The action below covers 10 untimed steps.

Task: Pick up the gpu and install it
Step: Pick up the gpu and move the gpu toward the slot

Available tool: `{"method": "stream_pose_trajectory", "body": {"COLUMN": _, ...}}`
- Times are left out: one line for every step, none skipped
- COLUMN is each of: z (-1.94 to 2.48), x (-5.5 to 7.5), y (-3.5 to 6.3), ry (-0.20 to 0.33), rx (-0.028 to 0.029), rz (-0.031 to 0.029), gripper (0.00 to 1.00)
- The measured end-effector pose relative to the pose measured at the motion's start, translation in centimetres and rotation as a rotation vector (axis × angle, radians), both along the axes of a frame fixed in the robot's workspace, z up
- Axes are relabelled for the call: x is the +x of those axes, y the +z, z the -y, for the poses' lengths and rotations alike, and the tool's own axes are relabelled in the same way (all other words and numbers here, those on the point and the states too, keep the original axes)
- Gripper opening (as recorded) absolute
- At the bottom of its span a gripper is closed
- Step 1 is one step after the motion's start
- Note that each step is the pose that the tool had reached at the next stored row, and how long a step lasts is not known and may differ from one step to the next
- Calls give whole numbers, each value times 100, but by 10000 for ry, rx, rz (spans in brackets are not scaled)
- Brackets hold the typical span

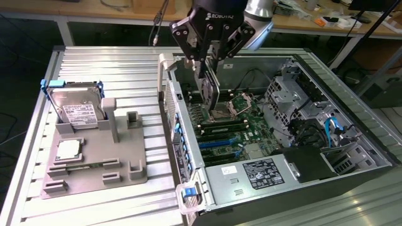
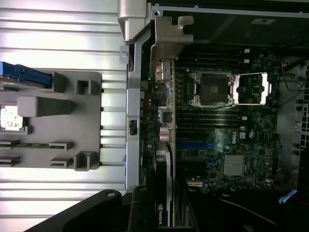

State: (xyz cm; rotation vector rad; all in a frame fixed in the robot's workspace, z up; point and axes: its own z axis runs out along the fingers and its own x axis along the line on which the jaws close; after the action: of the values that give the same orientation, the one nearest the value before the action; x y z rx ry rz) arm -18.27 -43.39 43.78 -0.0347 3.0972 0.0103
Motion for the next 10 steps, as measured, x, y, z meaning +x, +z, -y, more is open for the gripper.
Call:
{"method": "stream_pose_trajectory", "body": {"z": 0, "x": 16, "y": 0, "ry": 0, "rx": 0, "rz": 0, "gripper": 27}}
{"method": "stream_pose_trajectory", "body": {"z": 0, "x": 36, "y": 0, "ry": 0, "rx": 0, "rz": 0, "gripper": 27}}
{"method": "stream_pose_trajectory", "body": {"z": 0, "x": 69, "y": 0, "ry": 0, "rx": 0, "rz": -2, "gripper": 27}}
{"method": "stream_pose_trajectory", "body": {"z": 0, "x": 110, "y": 0, "ry": 1, "rx": 0, "rz": -5, "gripper": 27}}
{"method": "stream_pose_trajectory", "body": {"z": 0, "x": 156, "y": 0, "ry": 0, "rx": 0, "rz": -9, "gripper": 27}}
{"method": "stream_pose_trajectory", "body": {"z": 0, "x": 203, "y": 0, "ry": -1, "rx": 0, "rz": -12, "gripper": 27}}
{"method": "stream_pose_trajectory", "body": {"z": 0, "x": 241, "y": -1, "ry": 1, "rx": 2, "rz": -15, "gripper": 27}}
{"method": "stream_pose_trajectory", "body": {"z": 0, "x": 266, "y": 0, "ry": 1, "rx": 0, "rz": -16, "gripper": 27}}
{"method": "stream_pose_trajectory", "body": {"z": 0, "x": 296, "y": 0, "ry": 1, "rx": 1, "rz": -18, "gripper": 27}}
{"method": "stream_pose_trajectory", "body": {"z": 0, "x": 323, "y": 0, "ry": 0, "rx": 0, "rz": -21, "gripper": 27}}
